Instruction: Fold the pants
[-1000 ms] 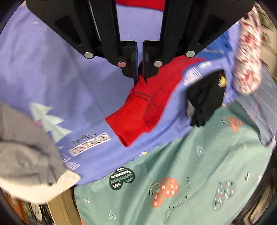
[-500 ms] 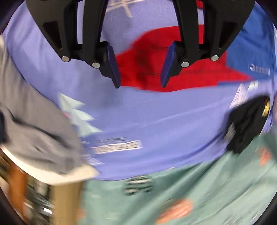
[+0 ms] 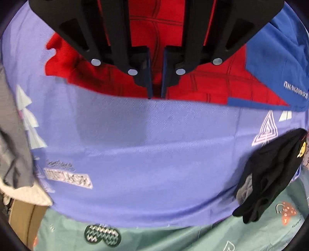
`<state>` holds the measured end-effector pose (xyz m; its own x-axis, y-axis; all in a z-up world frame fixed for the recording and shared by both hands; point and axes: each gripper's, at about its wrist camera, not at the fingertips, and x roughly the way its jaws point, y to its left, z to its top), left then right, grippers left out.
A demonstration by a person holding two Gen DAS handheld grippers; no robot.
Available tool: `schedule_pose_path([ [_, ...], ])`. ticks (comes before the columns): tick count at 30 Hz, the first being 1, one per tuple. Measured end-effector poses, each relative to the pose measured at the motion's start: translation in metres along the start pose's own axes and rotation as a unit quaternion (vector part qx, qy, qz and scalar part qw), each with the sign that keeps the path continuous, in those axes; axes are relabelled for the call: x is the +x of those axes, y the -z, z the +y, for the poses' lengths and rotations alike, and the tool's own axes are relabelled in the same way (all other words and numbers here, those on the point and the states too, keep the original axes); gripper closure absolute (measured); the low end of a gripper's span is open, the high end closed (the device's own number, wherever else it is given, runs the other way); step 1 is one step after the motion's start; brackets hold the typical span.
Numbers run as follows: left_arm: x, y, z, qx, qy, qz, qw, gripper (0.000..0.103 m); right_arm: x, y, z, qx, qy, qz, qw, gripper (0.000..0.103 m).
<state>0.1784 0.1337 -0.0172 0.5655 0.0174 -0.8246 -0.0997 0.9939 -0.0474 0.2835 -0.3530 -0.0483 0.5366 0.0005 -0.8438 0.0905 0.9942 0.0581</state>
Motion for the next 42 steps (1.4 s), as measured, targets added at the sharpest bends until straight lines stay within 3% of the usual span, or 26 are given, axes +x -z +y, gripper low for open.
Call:
schedule_pose_path([
  [2,0.003,-0.018,-0.001,0.028,-0.006,-0.014,0.9995,0.01,-0.01,0.003,0.011,-0.012,-0.051,-0.004,0.999,0.069],
  [3,0.008,-0.027,-0.002,0.042,-0.011,-0.017,0.9989,0.01,-0.008,0.005,0.017,-0.021,-0.08,0.016,0.996,0.06],
  [5,0.023,-0.044,-0.002,0.064,-0.029,-0.019,0.9974,0.01,0.004,0.011,0.027,-0.041,-0.114,0.057,0.991,0.061],
  [6,0.033,-0.051,-0.001,0.069,-0.037,-0.016,0.9968,0.01,0.013,0.014,0.035,-0.061,-0.112,0.069,0.989,0.062],
  [8,0.053,-0.063,0.001,0.068,-0.036,0.007,0.997,0.01,0.019,0.012,0.039,-0.081,-0.08,0.047,0.992,0.063],
  [10,0.075,-0.071,0.003,0.056,-0.049,0.03,0.9968,0.01,0.026,0.002,0.036,-0.066,-0.039,0.027,0.997,0.065],
  [12,0.094,-0.076,0.009,0.044,-0.087,0.051,0.994,0.008,0.026,-0.006,0.033,-0.035,-0.032,0.019,0.999,0.064],
  [16,0.101,-0.082,0.024,0.002,-0.06,0.07,0.9958,0.008,0.006,-0.013,0.021,-0.039,-0.034,0.004,0.999,0.061],
  [18,0.096,-0.083,0.025,0.002,-0.055,0.067,0.9962,0.008,-0.005,-0.008,-0.014,-0.009,-0.043,0.016,0.999,0.061],
  [21,0.086,-0.082,0.024,0.005,-0.042,0.06,0.9973,0.009,-0.021,0.013,-0.044,0.016,-0.051,0.043,0.998,0.069],
  [24,0.072,-0.082,0.025,-0.005,-0.005,0.05,0.9987,0.009,-0.024,0.042,-0.077,0.023,-0.046,0.075,0.996,0.073],
  [26,0.066,-0.087,0.025,-0.003,-0.004,0.031,0.9995,0.009,-0.026,0.053,-0.095,0.033,-0.041,0.079,0.996,0.081],
  [28,0.07,-0.095,0.023,-0.005,-0.039,0.018,0.9991,0.009,-0.02,0.054,-0.106,0.047,-0.003,0.067,0.997,0.103],
  [30,0.086,-0.101,0.028,-0.024,-0.05,0.039,0.9977,0.009,-0.033,0.047,-0.09,0.047,0.007,0.029,0.998,0.098],
  [32,0.096,-0.104,0.029,-0.035,-0.047,0.056,0.9967,0.009,-0.047,0.037,-0.056,-0.004,-0.015,-0.008,1.0,0.096],
  [34,0.1,-0.106,0.024,-0.017,-0.06,0.056,0.9965,0.009,-0.049,0.029,-0.023,-0.043,-0.036,-0.013,0.998,0.068],
  [38,0.108,-0.108,0.027,-0.015,-0.063,0.062,0.996,0.008,-0.023,0.021,0.021,-0.08,-0.094,0.033,0.992,0.068],
  [40,0.115,-0.11,0.033,-0.025,-0.057,0.071,0.9956,0.008,0.001,0.016,0.031,-0.088,-0.091,0.06,0.99,0.068],
  [42,0.121,-0.114,0.038,-0.027,-0.054,0.077,0.9952,0.008,0.025,0.007,0.031,-0.081,-0.055,0.067,0.993,0.07],
])
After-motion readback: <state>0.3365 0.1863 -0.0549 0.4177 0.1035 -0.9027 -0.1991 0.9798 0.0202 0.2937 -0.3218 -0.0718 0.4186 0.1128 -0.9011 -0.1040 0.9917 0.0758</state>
